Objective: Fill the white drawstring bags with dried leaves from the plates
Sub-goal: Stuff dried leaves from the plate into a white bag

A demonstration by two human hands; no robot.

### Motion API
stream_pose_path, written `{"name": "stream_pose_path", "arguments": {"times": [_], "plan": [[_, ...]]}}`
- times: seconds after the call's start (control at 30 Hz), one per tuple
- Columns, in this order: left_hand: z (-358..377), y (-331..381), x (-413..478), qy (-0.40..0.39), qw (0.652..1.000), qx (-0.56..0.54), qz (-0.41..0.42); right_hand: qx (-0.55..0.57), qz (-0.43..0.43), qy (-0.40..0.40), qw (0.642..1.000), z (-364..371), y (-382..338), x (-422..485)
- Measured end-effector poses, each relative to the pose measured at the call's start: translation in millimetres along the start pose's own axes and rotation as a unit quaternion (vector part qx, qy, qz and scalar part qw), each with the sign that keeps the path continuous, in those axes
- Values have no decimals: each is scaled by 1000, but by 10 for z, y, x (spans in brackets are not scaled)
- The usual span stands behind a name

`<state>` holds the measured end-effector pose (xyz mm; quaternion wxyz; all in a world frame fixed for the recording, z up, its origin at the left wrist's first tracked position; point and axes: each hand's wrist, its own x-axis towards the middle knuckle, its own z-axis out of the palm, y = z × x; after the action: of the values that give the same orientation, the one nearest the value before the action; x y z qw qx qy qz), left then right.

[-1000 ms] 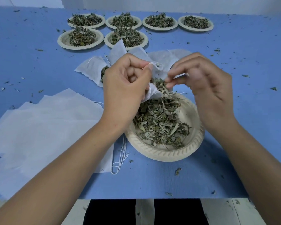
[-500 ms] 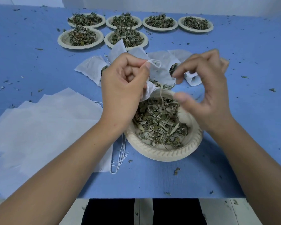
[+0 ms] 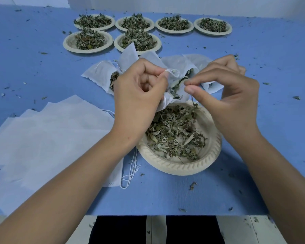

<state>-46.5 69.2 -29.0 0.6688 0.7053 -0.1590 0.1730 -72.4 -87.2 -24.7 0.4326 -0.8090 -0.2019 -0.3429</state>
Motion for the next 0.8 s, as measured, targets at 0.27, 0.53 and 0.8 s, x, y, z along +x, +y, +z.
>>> {"name": "stream_pose_path", "arguments": {"times": [0.27, 0.53, 0.8], "plan": [[7, -37, -6, -26, 999, 15, 19, 30, 32, 19, 999, -24, 2, 11], [18, -34, -23, -37, 999, -8, 27, -127, -78, -87, 985, 82, 53, -27], [-39, -43, 53, 40, 999, -35, -5, -43, 0, -89, 995, -57, 39, 28]]}}
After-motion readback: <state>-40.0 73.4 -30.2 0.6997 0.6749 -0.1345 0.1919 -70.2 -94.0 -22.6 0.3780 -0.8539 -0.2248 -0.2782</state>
